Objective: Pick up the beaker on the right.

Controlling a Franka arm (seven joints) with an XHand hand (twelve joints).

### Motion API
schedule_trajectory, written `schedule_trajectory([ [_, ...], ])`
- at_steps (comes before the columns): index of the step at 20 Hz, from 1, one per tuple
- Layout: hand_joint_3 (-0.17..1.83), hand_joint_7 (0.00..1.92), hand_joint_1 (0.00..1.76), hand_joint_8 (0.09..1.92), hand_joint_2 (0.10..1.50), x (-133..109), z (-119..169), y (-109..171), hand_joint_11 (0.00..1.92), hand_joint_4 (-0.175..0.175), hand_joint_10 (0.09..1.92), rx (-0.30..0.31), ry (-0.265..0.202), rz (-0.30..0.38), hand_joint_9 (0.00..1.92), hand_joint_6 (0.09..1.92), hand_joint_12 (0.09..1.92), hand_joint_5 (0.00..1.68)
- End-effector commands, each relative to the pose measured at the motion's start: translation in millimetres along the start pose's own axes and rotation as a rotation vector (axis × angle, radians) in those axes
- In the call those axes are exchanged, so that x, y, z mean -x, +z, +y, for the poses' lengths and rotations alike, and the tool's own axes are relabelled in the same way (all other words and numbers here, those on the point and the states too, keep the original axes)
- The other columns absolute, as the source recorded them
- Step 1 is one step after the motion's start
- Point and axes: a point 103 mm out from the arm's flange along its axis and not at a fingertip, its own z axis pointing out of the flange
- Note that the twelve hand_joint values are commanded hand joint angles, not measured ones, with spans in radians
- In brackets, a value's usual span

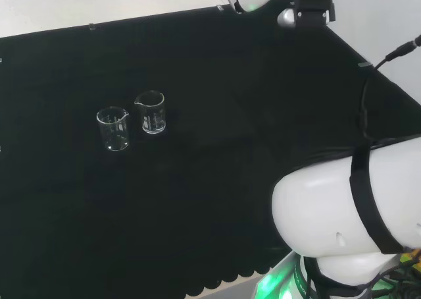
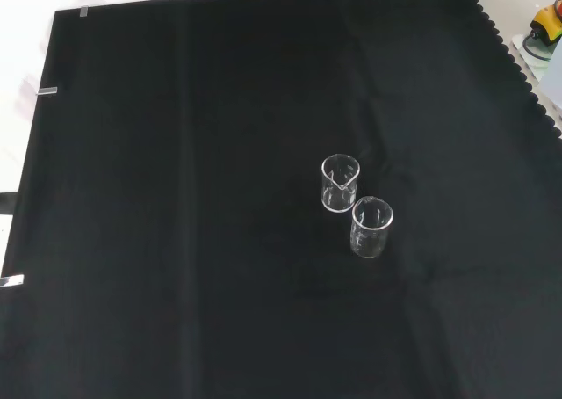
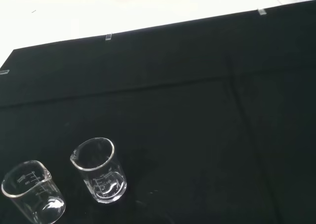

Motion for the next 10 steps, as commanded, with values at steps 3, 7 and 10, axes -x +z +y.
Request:
schedule_trajectory([
  [3, 1.04, 0.17, 0.71, 0.7, 0.55, 19, 60, 47, 0.0, -0.09, 0.72, -0.007, -0.032, 0.048, 0.23, 0.09, 1.08, 0.27],
  [7, 1.04, 0.18, 0.72, 0.7, 0.53, 21, 81, 62, 0.0, -0.09, 0.71, -0.013, -0.05, 0.048, 0.24, 0.09, 1.08, 0.27],
  [10, 1.05, 0.18, 0.73, 0.7, 0.51, 21, 95, 71, 0.0, -0.089, 0.71, -0.024, -0.068, 0.062, 0.24, 0.09, 1.09, 0.27],
])
